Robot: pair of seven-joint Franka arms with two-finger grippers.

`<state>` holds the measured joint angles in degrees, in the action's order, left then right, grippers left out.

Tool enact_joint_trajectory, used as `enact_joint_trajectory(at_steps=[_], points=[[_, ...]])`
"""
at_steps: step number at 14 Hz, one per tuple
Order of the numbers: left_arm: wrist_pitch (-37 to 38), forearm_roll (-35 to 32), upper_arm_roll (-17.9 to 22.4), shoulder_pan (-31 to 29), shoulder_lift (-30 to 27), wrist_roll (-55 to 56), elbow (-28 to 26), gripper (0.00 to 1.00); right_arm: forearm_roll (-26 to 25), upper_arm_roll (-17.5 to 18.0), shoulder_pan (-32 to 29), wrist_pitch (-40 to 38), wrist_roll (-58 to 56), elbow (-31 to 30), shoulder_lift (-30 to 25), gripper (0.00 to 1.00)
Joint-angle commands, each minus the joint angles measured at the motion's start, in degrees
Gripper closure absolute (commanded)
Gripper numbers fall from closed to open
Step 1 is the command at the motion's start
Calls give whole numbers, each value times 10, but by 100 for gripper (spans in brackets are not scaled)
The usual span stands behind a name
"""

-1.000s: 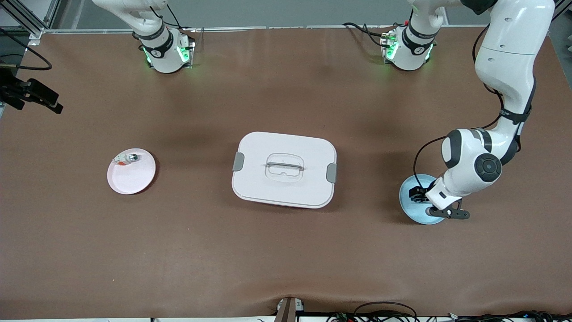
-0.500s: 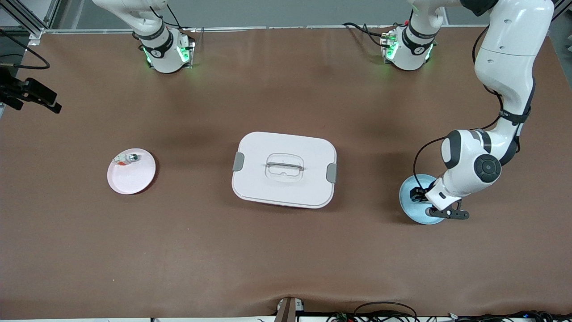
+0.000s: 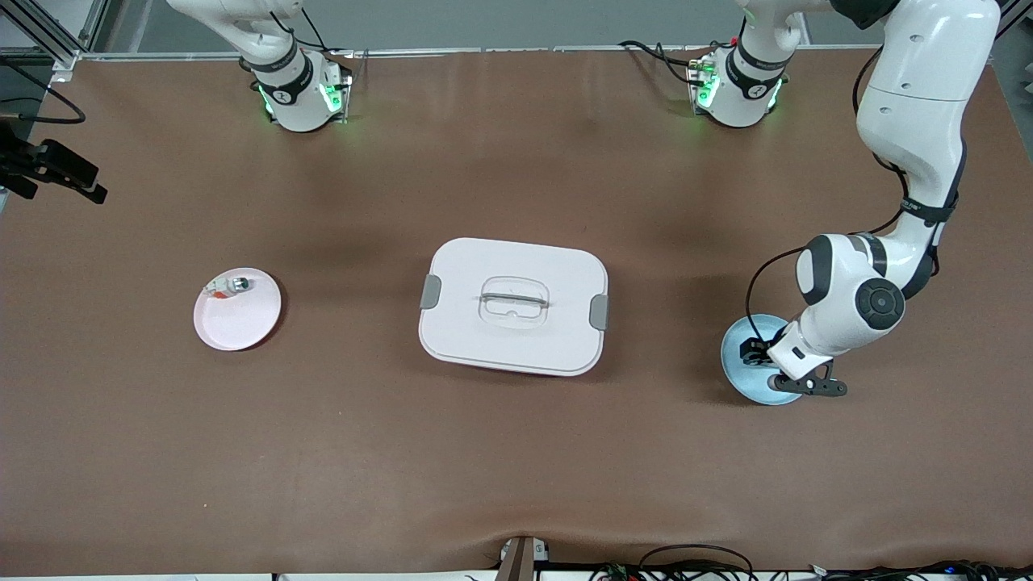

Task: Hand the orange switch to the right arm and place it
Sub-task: 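Lift the black switch off the blue plate with the left gripper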

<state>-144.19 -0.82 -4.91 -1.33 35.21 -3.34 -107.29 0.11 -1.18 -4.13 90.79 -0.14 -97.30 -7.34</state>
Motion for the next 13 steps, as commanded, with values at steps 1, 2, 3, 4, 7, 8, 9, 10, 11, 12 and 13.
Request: enact_joint_trajectory(at_steps=[1, 2, 3, 4, 7, 8, 9, 10, 11, 12, 13], points=[[3, -2, -1, 0, -8, -8, 5, 82, 10, 6, -10, -1, -4, -13, -14, 0], [6, -2, -3, 0, -12, -7, 5, 82, 10, 6, -11, -3, -4, -13, -14, 0], [15, -2, -8, 0, -20, -6, 7, 83, 10, 6, -10, -3, -3, -13, -14, 0], [28, -2, -9, -1, -28, -5, 8, 83, 10, 6, -10, -3, -3, -13, -14, 0], [67, -2, -10, -1, -51, -5, 14, 83, 10, 6, -10, -3, -4, -13, -14, 0], [87, -2, -10, -1, -56, -4, 20, 83, 10, 6, -10, -3, -4, -12, -14, 0], [108, -2, -10, -1, -62, -3, 29, 83, 10, 6, -10, -3, -4, -12, -14, 0], [127, -2, -10, -1, -68, -3, 36, 83, 10, 6, -10, -3, -4, -12, -14, 0], [143, -2, -10, 0, -73, -2, 42, 83, 10, 6, -10, -6, -4, -11, -13, 0], [157, -1, -10, 1, -78, -1, 47, 83, 10, 6, -10, -6, -4, -11, -13, 0], [170, -2, -10, 1, -82, -1, 56, 83, 10, 6, -11, -6, -4, -11, -13, 0]])
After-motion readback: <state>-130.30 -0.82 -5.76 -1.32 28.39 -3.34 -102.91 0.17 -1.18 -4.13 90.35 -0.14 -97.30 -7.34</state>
